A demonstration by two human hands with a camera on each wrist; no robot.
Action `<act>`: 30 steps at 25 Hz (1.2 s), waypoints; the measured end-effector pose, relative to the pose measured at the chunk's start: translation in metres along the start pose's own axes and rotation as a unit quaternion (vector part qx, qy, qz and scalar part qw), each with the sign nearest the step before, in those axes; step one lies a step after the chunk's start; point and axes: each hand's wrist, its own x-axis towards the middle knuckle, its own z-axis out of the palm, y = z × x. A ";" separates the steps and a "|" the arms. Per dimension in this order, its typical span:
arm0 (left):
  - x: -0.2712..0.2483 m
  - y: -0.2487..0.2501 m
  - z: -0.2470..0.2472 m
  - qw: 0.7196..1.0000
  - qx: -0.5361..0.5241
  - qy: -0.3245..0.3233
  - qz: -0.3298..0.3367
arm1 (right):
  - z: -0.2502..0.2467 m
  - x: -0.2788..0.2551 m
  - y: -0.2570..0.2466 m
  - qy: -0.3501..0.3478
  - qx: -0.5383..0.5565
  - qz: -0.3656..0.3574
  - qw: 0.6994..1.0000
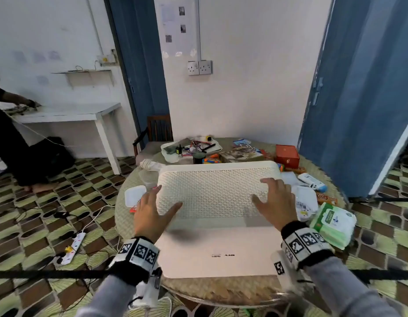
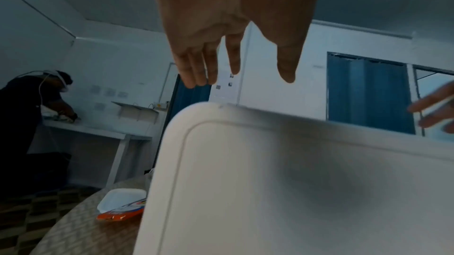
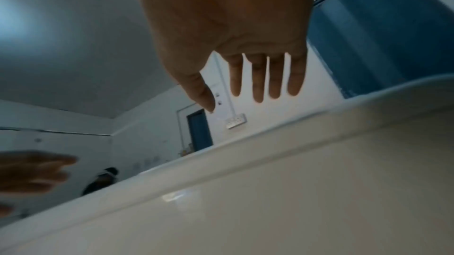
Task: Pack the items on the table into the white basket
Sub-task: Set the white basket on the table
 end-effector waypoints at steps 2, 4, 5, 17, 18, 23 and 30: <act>0.015 -0.010 0.003 0.993 -0.015 -0.058 -0.097 | -0.003 0.012 0.013 -0.009 -0.039 0.096 0.995; 0.026 -0.020 0.009 0.980 -0.061 -0.111 -0.155 | -0.002 0.021 0.034 -0.063 -0.027 0.175 0.982; 0.028 -0.023 0.014 0.976 -0.084 -0.118 -0.165 | 0.002 0.023 0.046 -0.100 0.002 0.205 0.974; 0.015 -0.038 0.036 0.977 -0.162 -0.056 -0.124 | -0.003 -0.008 0.054 -0.035 0.194 0.171 0.965; 0.011 -0.040 0.040 0.978 -0.174 -0.040 -0.111 | -0.001 -0.012 0.057 -0.015 0.211 0.170 0.962; -0.016 -0.043 0.058 0.973 -0.223 0.015 -0.062 | 0.024 -0.038 0.077 0.084 0.249 0.157 0.952; -0.036 -0.054 0.081 0.975 -0.212 0.007 -0.065 | 0.059 -0.061 0.107 0.080 0.288 0.131 0.945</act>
